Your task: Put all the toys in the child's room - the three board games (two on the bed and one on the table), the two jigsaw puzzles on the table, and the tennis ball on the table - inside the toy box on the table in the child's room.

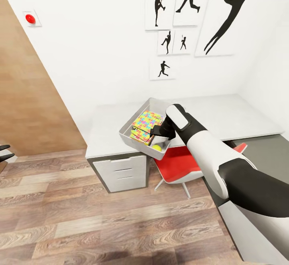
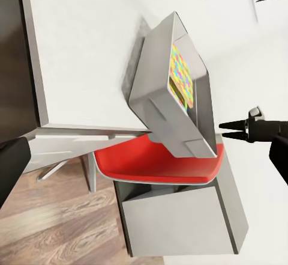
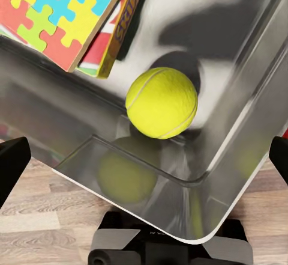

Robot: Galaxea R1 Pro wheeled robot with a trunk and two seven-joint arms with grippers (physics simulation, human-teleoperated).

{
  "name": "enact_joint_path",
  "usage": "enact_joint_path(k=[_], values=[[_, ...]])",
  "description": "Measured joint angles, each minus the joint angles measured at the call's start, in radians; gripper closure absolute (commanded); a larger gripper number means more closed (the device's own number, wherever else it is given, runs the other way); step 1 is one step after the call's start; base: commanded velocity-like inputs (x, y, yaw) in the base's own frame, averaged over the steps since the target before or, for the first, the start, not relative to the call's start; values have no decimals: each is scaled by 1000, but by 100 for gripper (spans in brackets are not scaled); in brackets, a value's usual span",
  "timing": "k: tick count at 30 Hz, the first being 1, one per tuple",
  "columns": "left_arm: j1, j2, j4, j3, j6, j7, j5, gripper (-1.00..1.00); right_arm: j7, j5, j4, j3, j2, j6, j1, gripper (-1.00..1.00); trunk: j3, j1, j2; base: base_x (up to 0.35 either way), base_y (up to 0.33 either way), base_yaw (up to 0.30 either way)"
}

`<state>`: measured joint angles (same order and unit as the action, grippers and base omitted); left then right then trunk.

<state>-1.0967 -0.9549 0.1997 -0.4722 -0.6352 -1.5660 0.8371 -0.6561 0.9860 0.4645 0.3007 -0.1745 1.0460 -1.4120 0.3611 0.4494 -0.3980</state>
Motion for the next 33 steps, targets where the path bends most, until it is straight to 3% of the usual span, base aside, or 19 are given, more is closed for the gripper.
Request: enact_joint_path(k=[24, 33], values=[[0, -1, 0, 0, 0, 0, 0, -100, 1, 4, 9, -5, 0, 0, -1, -100, 0, 0, 0, 0, 0, 0], [0, -2, 0, 0, 0, 0, 0, -100, 6, 6, 98, -5, 0, 0, -5, -100, 0, 0, 0, 0, 0, 0]])
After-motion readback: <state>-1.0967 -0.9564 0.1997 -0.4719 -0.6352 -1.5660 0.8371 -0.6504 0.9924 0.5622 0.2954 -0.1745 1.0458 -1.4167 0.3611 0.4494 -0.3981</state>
